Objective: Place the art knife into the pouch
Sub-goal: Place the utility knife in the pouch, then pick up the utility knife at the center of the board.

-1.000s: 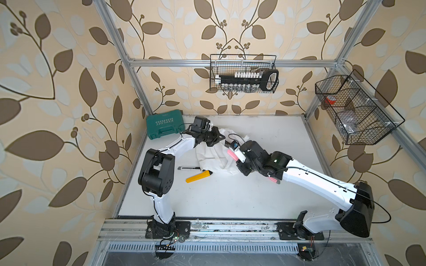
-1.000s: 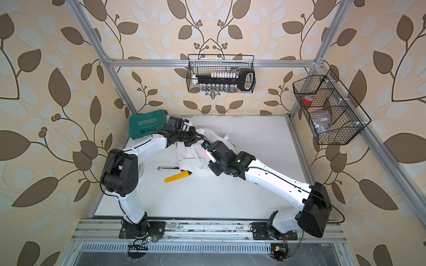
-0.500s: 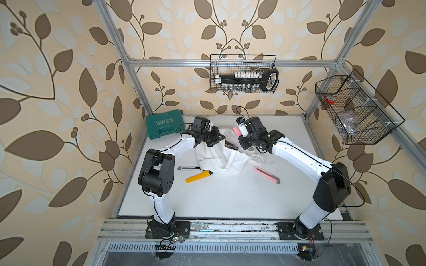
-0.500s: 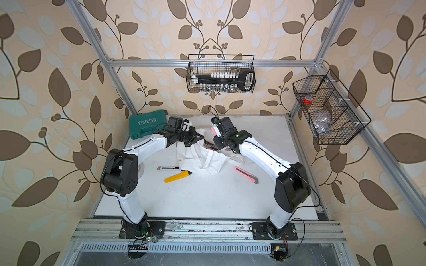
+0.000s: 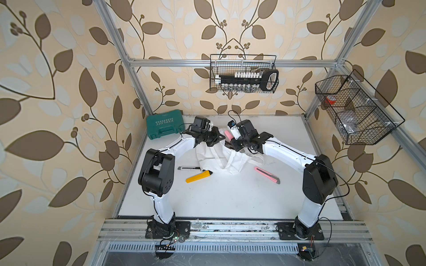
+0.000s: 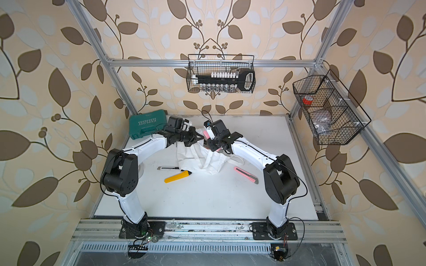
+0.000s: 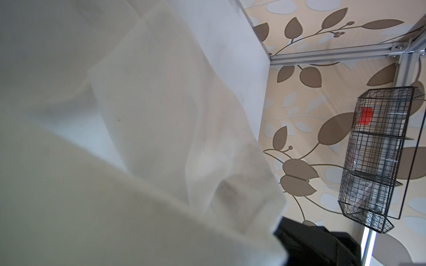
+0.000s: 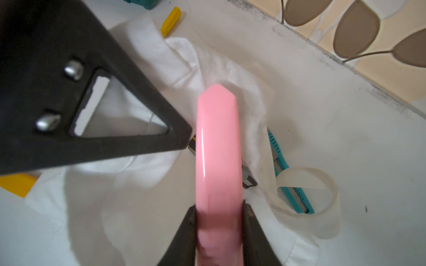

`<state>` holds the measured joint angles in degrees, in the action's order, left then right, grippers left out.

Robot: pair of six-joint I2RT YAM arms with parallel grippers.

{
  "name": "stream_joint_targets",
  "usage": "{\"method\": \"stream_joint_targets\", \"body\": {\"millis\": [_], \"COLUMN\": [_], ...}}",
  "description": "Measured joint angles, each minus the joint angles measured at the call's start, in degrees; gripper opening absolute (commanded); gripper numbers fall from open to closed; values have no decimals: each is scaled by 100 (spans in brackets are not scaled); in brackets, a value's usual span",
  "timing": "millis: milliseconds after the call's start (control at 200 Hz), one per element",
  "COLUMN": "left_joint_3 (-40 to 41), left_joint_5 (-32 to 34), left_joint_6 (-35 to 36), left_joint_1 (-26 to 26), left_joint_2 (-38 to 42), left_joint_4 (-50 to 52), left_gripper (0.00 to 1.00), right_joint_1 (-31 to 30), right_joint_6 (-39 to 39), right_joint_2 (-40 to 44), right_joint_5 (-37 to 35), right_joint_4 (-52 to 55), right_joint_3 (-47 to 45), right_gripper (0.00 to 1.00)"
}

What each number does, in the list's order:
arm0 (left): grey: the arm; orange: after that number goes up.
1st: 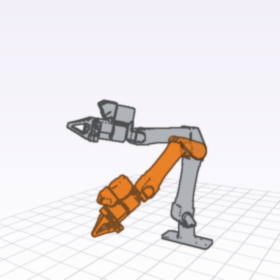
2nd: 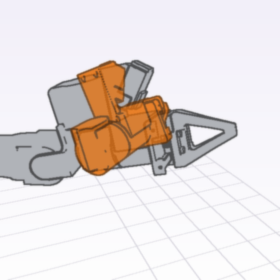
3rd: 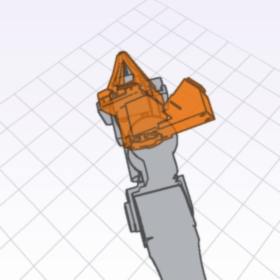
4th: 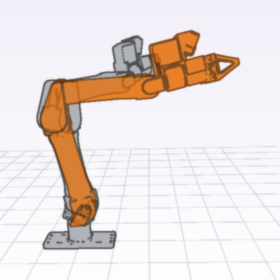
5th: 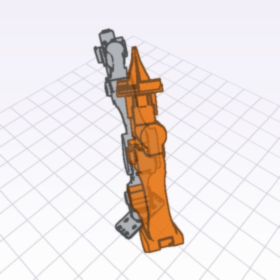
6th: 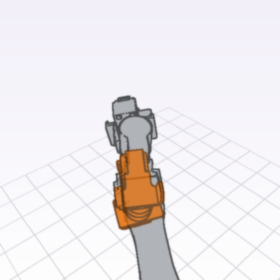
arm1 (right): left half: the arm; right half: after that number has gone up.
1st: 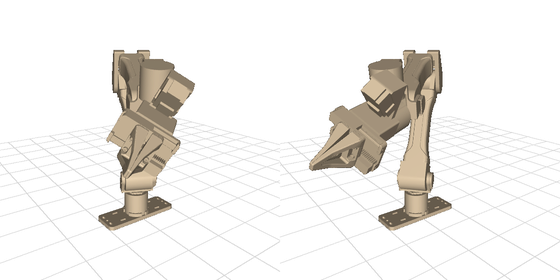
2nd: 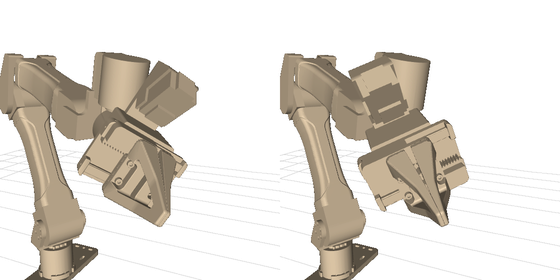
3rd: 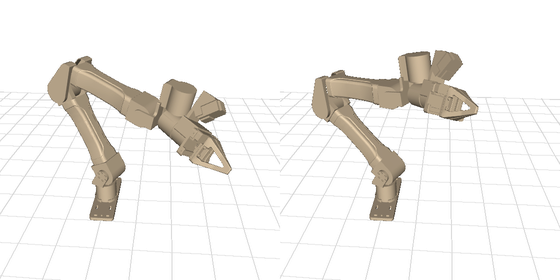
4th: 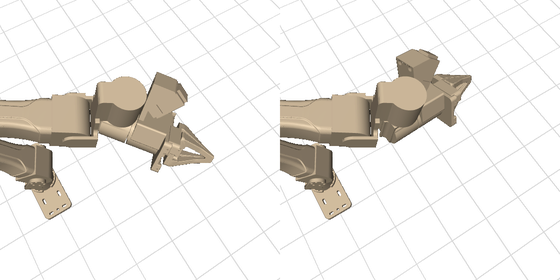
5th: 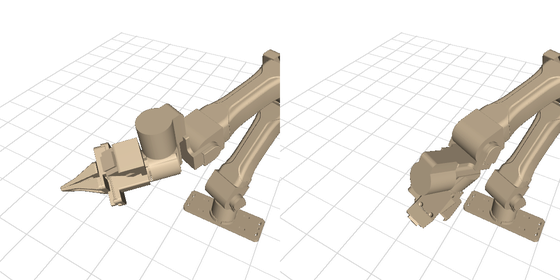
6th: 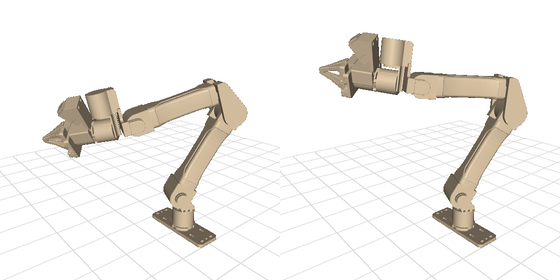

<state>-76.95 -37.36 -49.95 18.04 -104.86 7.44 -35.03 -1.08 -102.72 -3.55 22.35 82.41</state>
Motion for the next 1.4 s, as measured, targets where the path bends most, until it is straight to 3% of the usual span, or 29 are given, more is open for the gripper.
{"method": "stream_joint_targets", "body": {"millis": [370,545,720,870,1005,1140,1270,1400], "left_joint_3": [0,0,0,0,0,0,-2,-17], "left_joint_5": [0,0,-4,-4,-4,-4,-4,-2], "left_joint_6": [0,0,0,0,-2,0,0,0], "left_joint_1": [0,0,0,0,0,0,-2,-2], "left_joint_2": [0,0,0,0,0,0,0,0], "left_joint_4": [-4,-4,-4,-7,-7,-7,0,13], "left_gripper": [0,0,0,0,0,0,0,0], "right_joint_1": [-59,-59,-59,-153,-671,-1416,-2039,-2455], "right_joint_6": [20,-26,-2,94,321,636,837,667], "right_joint_2": [179,-144,-92,942,2240,2881,2721,1875], "right_joint_5": [120,101,0,-177,-317,-308,96,568], "right_joint_4": [13,125,181,166,192,236,107,-181], "right_joint_3": [-98,-2,-9,-719,-1482,-2024,-2507,-2723], "right_gripper": [31,67,70,70,70,70,72,73]}}
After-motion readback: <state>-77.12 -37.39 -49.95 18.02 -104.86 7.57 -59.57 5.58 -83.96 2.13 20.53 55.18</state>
